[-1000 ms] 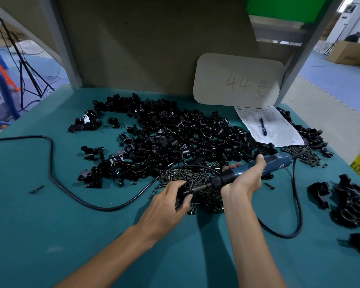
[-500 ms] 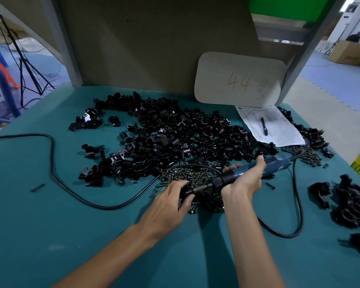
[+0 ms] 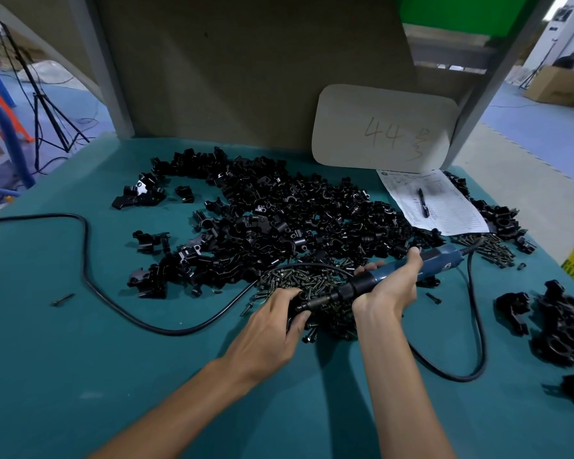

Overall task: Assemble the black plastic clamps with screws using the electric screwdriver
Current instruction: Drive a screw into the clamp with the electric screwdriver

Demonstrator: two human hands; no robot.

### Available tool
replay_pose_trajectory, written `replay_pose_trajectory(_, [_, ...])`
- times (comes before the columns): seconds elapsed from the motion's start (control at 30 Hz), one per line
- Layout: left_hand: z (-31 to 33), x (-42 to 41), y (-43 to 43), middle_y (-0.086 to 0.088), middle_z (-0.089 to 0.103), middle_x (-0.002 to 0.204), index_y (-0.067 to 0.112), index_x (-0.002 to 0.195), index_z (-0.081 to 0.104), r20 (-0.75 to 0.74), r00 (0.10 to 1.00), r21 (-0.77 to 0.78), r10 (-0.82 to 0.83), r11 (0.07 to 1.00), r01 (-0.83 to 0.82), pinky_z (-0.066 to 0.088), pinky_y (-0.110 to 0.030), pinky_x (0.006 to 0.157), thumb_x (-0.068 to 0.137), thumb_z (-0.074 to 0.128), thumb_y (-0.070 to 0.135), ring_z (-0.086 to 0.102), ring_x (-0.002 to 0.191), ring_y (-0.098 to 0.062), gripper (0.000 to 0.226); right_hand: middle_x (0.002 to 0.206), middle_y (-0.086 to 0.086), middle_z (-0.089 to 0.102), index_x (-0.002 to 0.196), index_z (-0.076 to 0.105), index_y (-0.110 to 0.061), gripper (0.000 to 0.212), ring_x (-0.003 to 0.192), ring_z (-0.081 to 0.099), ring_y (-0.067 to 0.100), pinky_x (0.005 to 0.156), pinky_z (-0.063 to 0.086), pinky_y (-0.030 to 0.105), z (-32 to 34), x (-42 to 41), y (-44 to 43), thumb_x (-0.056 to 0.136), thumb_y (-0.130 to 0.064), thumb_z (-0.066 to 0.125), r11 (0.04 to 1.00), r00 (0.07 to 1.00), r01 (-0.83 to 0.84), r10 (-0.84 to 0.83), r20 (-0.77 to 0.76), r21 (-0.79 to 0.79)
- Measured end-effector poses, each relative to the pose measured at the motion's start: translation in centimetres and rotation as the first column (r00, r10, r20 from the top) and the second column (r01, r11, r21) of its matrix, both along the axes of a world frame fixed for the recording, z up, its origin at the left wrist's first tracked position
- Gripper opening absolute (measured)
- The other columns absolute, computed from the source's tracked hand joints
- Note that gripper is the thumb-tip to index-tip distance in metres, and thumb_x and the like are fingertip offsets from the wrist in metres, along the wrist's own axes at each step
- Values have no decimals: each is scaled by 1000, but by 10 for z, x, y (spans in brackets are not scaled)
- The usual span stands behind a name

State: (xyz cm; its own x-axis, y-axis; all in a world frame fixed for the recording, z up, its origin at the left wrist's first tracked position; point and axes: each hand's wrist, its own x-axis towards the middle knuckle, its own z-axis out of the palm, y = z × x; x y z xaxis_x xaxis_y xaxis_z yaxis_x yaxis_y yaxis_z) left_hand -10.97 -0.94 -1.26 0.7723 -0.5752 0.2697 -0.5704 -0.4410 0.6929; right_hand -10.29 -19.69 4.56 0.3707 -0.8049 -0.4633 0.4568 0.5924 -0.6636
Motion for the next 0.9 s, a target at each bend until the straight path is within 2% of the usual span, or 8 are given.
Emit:
replay_pose_trajectory(0.3, [-3,1,1,14,51,99,21,136,40,-17,1000,-28,-3,1000,2,47,-27,73,104,44,43,54,84,-4,39,68,3,55,115,56,-13,44,47,54,15,51,50,30,0,-1,0,90,-46,70,1000,1000,-3,3,24,16])
replay_pose_trajectory(0.4, [-2,2,2,19,52,96,28,136,39,-74,997,-32,20,999,-23,44,-20,69,103,43,50,55,84,0,40,68,2,55,116,55,-14,47,48,54,15,51,50,29,1,-3,-2,90,-49,71,999,996,-38,36,86,11])
replay_pose_trajectory(0.5, [3,5,0,11,64,83,39,115,54,-247,969,-110,-1,994,-27,44,-22,60,100,50,53,58,72,-3,21,69,0,55,109,51,-15,51,54,53,14,53,50,28,3,-7,-4,88,-57,70,993,970,-111,117,214,-41])
replay_pose_trajectory(0.63, [19,14,3,5,72,79,23,100,71,-588,804,-335,-92,932,-137,46,-24,60,100,60,37,62,68,-7,18,74,-2,57,112,50,-16,49,58,56,12,58,53,29,21,-18,-23,90,-54,71,978,955,-133,169,244,-158])
replay_pose_trajectory(0.7, [27,23,10,-2,74,84,13,104,74,-760,626,-442,-177,846,-298,50,-25,61,91,65,34,64,70,-11,27,85,1,60,118,51,-16,39,62,60,12,61,57,30,30,-32,-44,93,-35,73,953,970,-182,215,116,-242])
replay_pose_trajectory(0.77, [36,34,18,-8,73,91,5,109,73,-820,503,-503,-272,761,-409,56,-24,65,82,70,29,67,74,-13,37,96,4,60,111,54,-17,27,66,64,17,56,59,30,33,-50,-62,93,-24,73,846,923,-379,318,-217,-375])
replay_pose_trajectory(0.83, [42,42,23,-9,70,94,3,112,70,-822,507,-484,-257,784,-388,57,-24,69,74,79,27,68,76,-13,46,102,9,62,105,57,-19,22,72,65,27,52,59,31,27,-70,-72,93,-25,74,636,724,-643,322,-610,-428])
replay_pose_trajectory(0.9, [46,44,22,-4,74,96,17,114,67,-811,555,-420,-182,843,-337,57,-25,71,62,88,30,68,76,-11,57,100,10,65,105,60,-21,22,83,65,32,68,60,45,18,-84,-74,91,-30,74,382,471,-834,119,-874,-398])
